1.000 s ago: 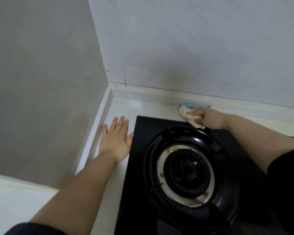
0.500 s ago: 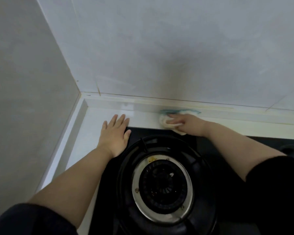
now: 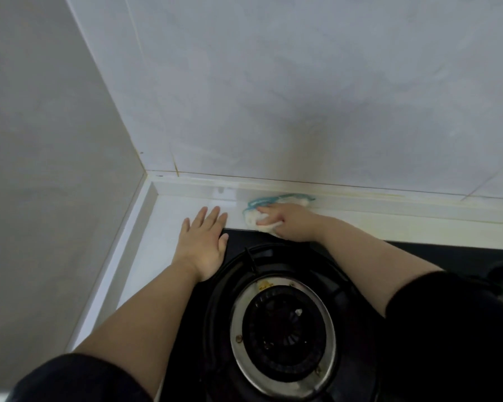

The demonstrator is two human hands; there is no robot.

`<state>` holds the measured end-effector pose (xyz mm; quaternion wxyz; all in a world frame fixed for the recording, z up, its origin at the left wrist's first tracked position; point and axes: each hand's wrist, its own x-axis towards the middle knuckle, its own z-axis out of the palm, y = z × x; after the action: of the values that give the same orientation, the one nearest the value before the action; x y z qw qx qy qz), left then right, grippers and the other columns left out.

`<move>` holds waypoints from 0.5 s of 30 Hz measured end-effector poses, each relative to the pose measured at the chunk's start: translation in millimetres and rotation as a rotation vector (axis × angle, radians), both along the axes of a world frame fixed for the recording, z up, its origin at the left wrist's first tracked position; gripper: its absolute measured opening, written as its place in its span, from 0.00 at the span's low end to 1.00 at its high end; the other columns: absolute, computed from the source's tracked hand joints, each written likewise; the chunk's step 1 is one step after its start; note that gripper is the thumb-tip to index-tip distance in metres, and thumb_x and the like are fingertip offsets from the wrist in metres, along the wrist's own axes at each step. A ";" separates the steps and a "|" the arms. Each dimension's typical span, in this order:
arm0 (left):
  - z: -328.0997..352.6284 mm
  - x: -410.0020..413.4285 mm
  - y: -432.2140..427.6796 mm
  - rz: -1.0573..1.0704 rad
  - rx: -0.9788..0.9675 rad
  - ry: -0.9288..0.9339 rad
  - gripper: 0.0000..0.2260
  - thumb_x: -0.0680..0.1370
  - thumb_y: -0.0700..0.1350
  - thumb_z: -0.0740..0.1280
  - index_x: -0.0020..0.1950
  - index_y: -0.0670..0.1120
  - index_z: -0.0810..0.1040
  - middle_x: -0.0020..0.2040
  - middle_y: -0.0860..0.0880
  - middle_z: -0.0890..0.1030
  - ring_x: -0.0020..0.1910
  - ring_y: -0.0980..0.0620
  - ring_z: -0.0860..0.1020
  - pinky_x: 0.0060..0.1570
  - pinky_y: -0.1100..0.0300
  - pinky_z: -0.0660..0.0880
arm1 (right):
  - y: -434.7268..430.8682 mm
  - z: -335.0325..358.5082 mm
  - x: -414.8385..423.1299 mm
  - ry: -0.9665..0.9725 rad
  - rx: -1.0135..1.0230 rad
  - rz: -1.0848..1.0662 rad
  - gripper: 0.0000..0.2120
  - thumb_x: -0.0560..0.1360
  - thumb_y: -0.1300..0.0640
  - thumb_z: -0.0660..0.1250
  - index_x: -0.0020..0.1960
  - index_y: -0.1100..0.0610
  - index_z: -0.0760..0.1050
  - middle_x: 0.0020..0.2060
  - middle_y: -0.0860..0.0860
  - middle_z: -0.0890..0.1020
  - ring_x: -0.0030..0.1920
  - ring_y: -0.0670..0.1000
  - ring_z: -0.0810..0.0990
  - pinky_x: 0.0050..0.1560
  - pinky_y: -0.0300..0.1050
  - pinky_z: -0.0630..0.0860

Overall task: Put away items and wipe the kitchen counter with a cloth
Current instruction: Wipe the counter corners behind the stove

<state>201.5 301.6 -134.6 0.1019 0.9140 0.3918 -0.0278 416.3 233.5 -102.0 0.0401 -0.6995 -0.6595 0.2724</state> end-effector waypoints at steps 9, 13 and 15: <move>0.2 -2.4 -0.8 -0.010 0.000 -0.007 0.24 0.83 0.52 0.44 0.79 0.50 0.47 0.79 0.52 0.45 0.77 0.50 0.41 0.75 0.47 0.43 | -63.8 29.2 33.8 -0.261 0.023 -0.374 0.14 0.76 0.59 0.61 0.59 0.57 0.79 0.57 0.58 0.80 0.59 0.58 0.78 0.56 0.42 0.69; -1.9 -1.8 1.1 -0.010 0.004 -0.014 0.24 0.83 0.51 0.44 0.79 0.50 0.47 0.79 0.52 0.45 0.77 0.50 0.41 0.75 0.48 0.43 | 1.6 45.8 -31.1 -0.203 0.320 -0.146 0.19 0.74 0.68 0.59 0.62 0.61 0.76 0.58 0.59 0.78 0.60 0.61 0.75 0.59 0.46 0.67; -2.1 -1.8 1.0 -0.009 0.002 -0.017 0.24 0.83 0.51 0.44 0.79 0.50 0.47 0.79 0.52 0.45 0.77 0.50 0.41 0.75 0.48 0.43 | 30.8 43.1 -58.8 -0.270 0.385 -0.054 0.22 0.73 0.67 0.58 0.66 0.58 0.72 0.64 0.56 0.73 0.64 0.59 0.69 0.63 0.49 0.66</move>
<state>199.8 302.6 -136.8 0.1043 0.9160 0.3868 -0.0203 357.4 264.2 -58.9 0.0913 -0.7266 -0.6795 0.0445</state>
